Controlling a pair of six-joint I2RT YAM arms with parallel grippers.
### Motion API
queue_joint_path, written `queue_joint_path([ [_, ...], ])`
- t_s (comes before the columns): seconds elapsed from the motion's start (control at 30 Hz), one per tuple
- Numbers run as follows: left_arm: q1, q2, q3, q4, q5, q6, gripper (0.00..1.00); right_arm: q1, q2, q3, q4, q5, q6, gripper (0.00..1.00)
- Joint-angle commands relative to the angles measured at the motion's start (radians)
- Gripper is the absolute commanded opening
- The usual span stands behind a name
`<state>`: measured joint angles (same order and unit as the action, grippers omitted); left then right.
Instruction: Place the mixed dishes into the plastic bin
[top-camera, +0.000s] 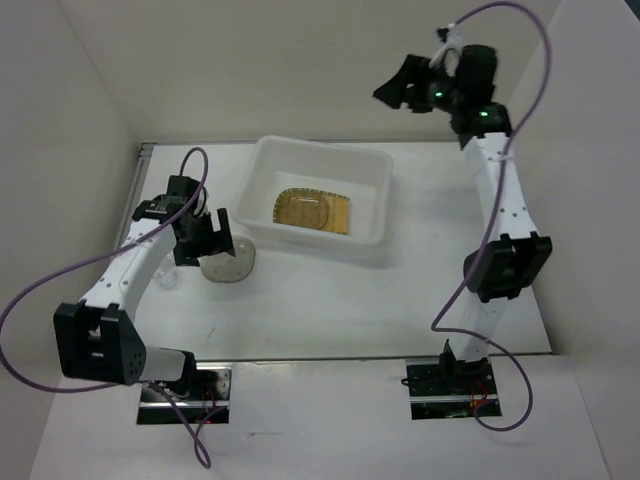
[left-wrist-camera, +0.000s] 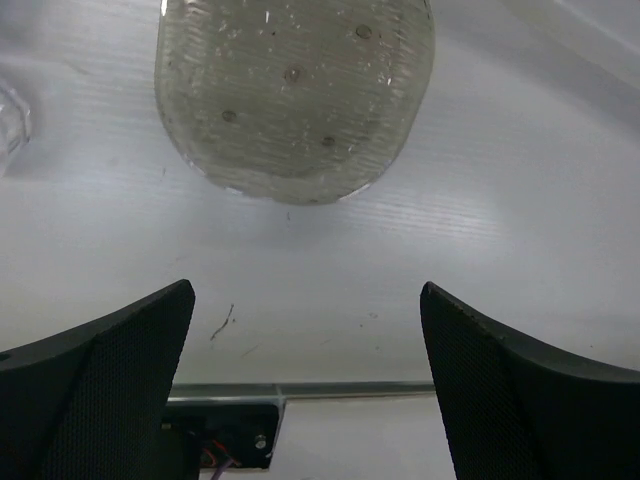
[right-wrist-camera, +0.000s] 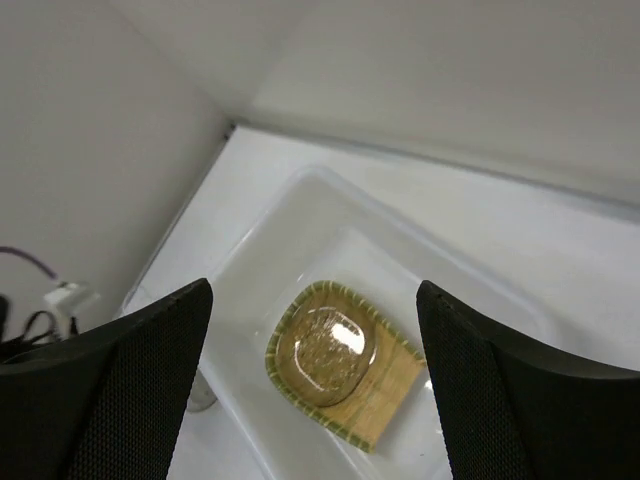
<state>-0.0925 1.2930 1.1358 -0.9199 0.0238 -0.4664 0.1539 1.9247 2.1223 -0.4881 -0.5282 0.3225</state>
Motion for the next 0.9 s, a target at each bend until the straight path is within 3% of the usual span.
queue_joint_path([
  [0.0, 0.031, 0.089, -0.008, 0.142, 0.061, 0.067, 1.00, -0.134, -0.095, 0.047, -0.069, -0.206, -0.042, 0.88],
  [0.17, 0.068, 0.247, 0.011, 0.205, 0.019, 0.124, 1.00, -0.283, -0.170, -0.082, -0.058, -0.377, -0.010, 0.88],
  [0.87, 0.088, 0.519, 0.097, 0.273, -0.122, 0.170, 1.00, -0.294, -0.251, -0.231, -0.003, -0.541, 0.018, 0.88],
])
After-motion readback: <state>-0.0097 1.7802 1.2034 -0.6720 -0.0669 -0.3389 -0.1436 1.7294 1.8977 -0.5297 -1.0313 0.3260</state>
